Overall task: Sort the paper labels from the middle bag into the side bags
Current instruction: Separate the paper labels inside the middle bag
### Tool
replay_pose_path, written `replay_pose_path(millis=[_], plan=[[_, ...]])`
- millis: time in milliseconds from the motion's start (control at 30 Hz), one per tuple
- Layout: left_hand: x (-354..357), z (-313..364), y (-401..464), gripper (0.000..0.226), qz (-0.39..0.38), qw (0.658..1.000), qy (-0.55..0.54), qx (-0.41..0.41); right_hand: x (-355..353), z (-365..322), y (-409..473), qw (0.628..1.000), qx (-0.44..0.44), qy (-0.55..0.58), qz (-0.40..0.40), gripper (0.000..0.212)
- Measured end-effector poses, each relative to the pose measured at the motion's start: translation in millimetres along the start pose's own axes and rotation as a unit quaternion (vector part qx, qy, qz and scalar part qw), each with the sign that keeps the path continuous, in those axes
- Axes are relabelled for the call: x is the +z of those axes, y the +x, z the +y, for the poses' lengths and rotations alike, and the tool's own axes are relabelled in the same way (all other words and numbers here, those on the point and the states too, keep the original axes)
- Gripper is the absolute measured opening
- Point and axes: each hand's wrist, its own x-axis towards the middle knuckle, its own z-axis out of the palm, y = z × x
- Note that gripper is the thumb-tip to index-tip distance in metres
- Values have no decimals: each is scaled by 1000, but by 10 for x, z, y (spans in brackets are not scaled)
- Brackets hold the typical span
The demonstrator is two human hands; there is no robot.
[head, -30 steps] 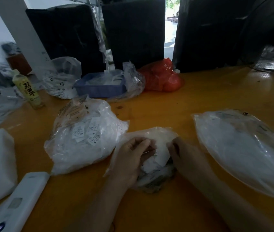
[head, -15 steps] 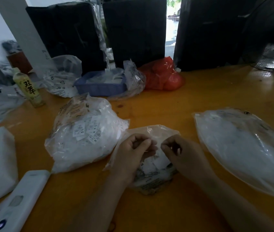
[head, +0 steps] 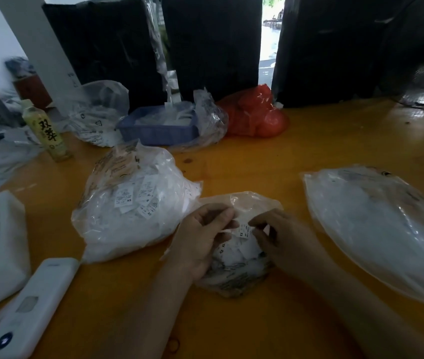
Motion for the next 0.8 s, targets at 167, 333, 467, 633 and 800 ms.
replay_pose_path(millis=[167, 333, 467, 633, 800], plan=[[-10, 15, 20, 27, -21, 993, -112, -10, -26, 16, -14, 994, -11, -58, -95, 27], [2, 10, 8, 34, -25, 994, -102, -4, -20, 5, 14, 992, 21, -70, -100, 35], [17, -8, -6, 31, -29, 997, -76, 11, 12, 16, 37, 991, 47, -64, -111, 36], [20, 17, -37, 27, -14, 1000, -10, 4, -74, 47, 15, 998, 52, 4, -36, 10], [12, 31, -27, 27, -6, 1000, -8, 9, -92, 26, -1, 999, 27, 26, 33, 11]])
